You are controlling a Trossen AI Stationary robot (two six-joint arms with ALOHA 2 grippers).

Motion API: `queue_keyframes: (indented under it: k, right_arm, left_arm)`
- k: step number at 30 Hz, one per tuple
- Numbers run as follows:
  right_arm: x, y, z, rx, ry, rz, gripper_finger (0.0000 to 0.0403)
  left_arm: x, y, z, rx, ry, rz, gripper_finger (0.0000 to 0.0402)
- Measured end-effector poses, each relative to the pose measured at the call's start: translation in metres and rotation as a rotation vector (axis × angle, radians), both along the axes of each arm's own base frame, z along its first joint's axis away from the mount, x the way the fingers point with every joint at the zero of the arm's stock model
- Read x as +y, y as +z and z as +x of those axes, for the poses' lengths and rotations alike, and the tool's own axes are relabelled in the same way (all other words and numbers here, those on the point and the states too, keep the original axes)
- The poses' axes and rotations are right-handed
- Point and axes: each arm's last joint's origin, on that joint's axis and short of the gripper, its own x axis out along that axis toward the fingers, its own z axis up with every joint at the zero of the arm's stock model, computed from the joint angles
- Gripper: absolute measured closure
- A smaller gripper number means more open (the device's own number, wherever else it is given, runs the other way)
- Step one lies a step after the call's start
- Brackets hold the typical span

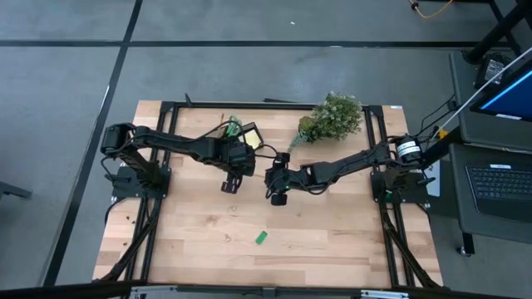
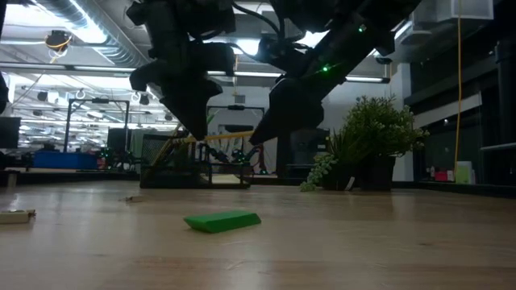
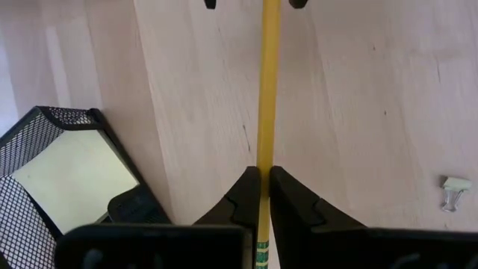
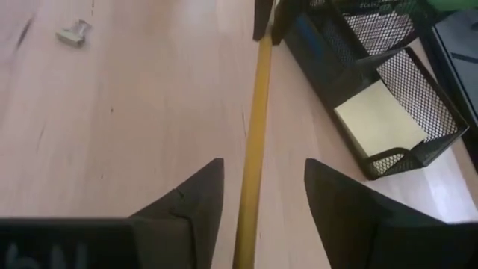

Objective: Pick and place office supplies into organizer
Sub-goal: Put the yellow pencil into the desk organizer

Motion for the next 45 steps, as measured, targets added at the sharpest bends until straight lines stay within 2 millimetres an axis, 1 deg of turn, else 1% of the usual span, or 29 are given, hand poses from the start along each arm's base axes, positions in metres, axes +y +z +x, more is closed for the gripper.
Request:
queue_keyframes:
  k: [3,6,9,12,13,20,26,31,33,36,39,42,45]
  right_arm:
    - [-0.001,-0.001,-0.001,0.014,-0.007,0.007,0.0229]
    - [-0.003,-0.003,-0.003,0.031,-0.029,0.022,0.026]
    - [-0.005,-0.003,-0.003,0.03,-0.065,0.055,0.0311]
    - [-0.006,-0.003,-0.003,0.017,-0.071,0.087,0.0373]
    - [-0.006,-0.003,-0.002,0.015,-0.066,0.091,0.0383]
    - [-0.006,-0.004,-0.004,0.037,-0.061,0.097,0.0384]
    - [-0.007,-0.005,-0.005,0.058,-0.062,0.098,0.0384]
    - [-0.007,-0.006,-0.007,0.065,-0.078,0.114,0.0384]
    - [-0.007,-0.006,-0.007,0.066,-0.078,0.114,0.0384]
    - [-0.007,-0.006,-0.006,0.063,-0.079,0.115,0.0384]
    - [-0.008,-0.002,-0.007,0.052,-0.084,0.118,0.0384]
    - [-0.011,0.01,-0.008,0.003,-0.103,0.129,0.0384]
    - [-0.013,0.024,-0.012,-0.033,-0.098,0.122,0.0384]
  left_arm:
    - [0.0,0.0,0.0,0.001,0.0,0.0,0.0387]
    - [0.0,0.0,0.0,0.002,0.0,0.0,0.0387]
    - [0.0,0.0,0.0,0.001,0.002,0.003,0.0387]
    - [0.0,0.0,0.0,0.003,0.006,0.005,0.0387]
    - [0.0,0.0,0.0,0.006,0.006,0.005,0.0387]
    - [0.001,0.0,0.0,0.003,0.01,0.019,0.0382]
    - [0.001,0.0,-0.002,0.021,0.016,0.039,0.0356]
    - [0.001,0.011,-0.01,0.006,0.048,0.051,0.0334]
    - [0.001,0.019,-0.016,-0.009,0.066,0.044,0.0328]
    - [0.0,0.037,-0.026,-0.068,0.079,0.038,0.0323]
    - [-0.002,0.056,-0.035,-0.174,0.065,0.036,0.0323]
    - [-0.003,0.074,-0.046,-0.314,0.019,0.021,0.0322]
    - [0.001,0.096,-0.062,-0.446,0.026,0.028,0.0323]
